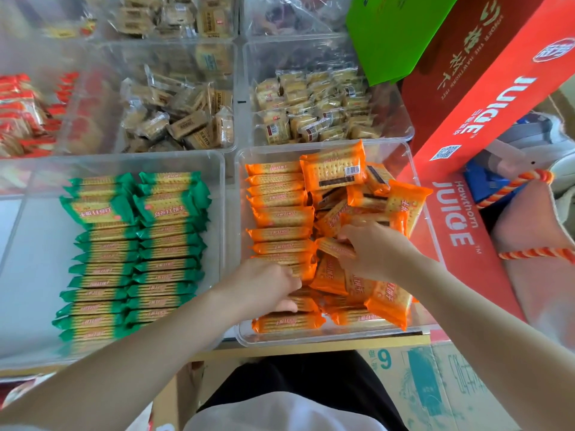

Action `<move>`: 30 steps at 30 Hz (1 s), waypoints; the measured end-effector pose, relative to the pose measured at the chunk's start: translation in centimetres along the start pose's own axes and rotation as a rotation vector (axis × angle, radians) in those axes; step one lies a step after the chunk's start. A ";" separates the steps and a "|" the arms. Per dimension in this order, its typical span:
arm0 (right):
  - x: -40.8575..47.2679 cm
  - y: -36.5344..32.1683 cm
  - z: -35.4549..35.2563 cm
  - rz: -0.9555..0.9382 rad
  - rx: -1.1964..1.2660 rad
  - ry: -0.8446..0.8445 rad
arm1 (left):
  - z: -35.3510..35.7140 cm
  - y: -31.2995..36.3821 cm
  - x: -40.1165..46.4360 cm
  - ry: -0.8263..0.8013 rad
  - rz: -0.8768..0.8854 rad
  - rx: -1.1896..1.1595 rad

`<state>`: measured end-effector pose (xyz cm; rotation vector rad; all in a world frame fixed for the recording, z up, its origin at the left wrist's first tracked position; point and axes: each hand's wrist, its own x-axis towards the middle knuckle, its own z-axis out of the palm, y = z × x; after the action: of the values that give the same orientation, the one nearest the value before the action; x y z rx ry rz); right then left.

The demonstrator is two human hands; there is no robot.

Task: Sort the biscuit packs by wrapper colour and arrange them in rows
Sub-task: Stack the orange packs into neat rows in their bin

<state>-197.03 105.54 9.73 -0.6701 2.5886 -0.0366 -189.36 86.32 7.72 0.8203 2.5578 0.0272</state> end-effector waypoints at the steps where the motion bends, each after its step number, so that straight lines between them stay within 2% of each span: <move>1: 0.2 -0.2 0.0 -0.019 0.051 0.094 | -0.1 -0.7 0.0 0.143 0.010 -0.037; 3: 0.8 -0.7 0.0 -0.053 0.185 0.242 | -0.6 -2.1 0.0 0.359 -0.025 -0.074; 5: 2.1 -1.4 0.0 -0.088 0.221 0.268 | -1.3 -3.6 0.8 0.428 -0.137 -0.075; 9: 4.8 -2.5 0.9 -0.151 0.235 0.121 | -2.7 -5.5 2.2 0.380 -0.259 -0.075; 14: 5.5 -2.0 0.7 -0.193 0.258 0.034 | -1.6 -6.6 2.4 0.344 -0.165 0.020; 17: 5.1 -2.1 1.2 -0.207 0.283 -0.120 | -1.0 -6.5 2.5 0.231 -0.168 0.056; 23: 6.0 -2.5 2.3 -0.200 0.349 -0.239 | -1.1 -6.2 2.6 0.110 -0.193 0.092; 30: 5.7 -1.9 2.0 -0.200 0.462 -0.146 | -1.8 -6.2 2.6 0.117 -0.196 0.028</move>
<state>-199.69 101.41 5.72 -0.7181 2.2460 -0.6056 -195.44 82.89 7.31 0.5896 2.7436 -0.0222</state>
